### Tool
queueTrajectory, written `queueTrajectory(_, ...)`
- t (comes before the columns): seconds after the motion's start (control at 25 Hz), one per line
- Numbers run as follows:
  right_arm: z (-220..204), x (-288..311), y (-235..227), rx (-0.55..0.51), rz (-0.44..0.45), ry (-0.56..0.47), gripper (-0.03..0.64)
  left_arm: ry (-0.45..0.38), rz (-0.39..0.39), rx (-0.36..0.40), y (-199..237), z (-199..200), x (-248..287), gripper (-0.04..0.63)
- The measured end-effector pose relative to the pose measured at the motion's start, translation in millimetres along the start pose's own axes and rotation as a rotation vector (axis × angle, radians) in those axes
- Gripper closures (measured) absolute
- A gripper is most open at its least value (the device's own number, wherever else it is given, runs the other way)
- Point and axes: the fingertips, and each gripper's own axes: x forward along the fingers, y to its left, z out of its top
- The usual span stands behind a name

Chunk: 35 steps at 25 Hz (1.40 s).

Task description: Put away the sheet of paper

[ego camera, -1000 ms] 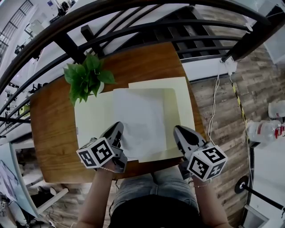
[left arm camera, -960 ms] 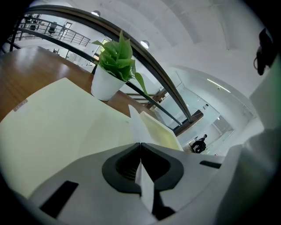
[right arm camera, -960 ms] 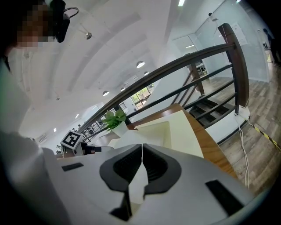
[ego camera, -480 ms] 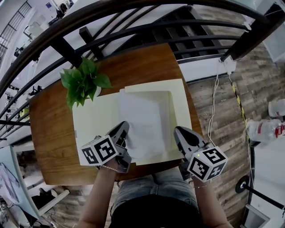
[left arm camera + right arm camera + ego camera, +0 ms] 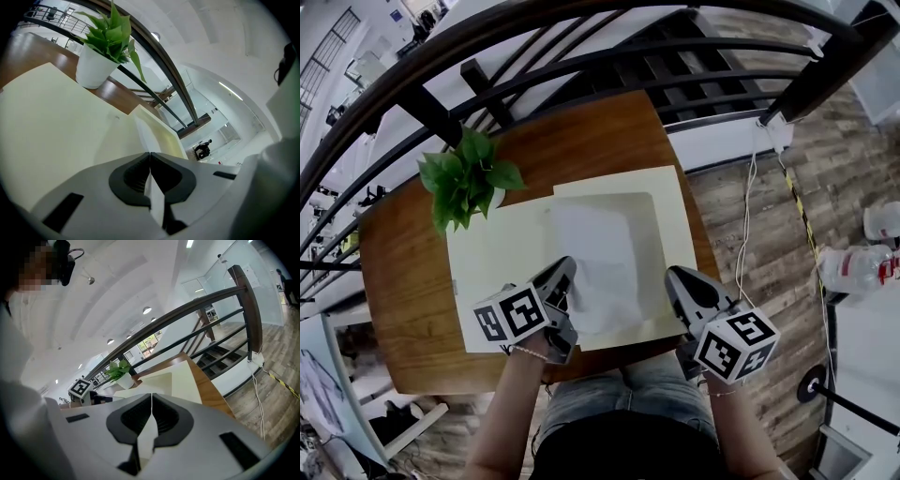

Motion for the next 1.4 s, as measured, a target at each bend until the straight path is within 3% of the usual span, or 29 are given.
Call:
queueTrajectory(0.44, 1, -5, -6, 0.004, -0.003, 0.002, 0.589, 0.087, -0.020, 0.023, -9, -17, 15, 0.574)
queueTrajectory(0.96, -3, -6, -6, 0.006, 0.002, 0.008, 0.589, 0.193, -0.038, 0.116, -11, -35, 23, 0.574)
queueTrajectory(1.4, -6, -3, 2, -0.002, 0.021, 0.019, 0.589, 0.184, 0.035, 0.148, -2, -35, 22, 0.572)
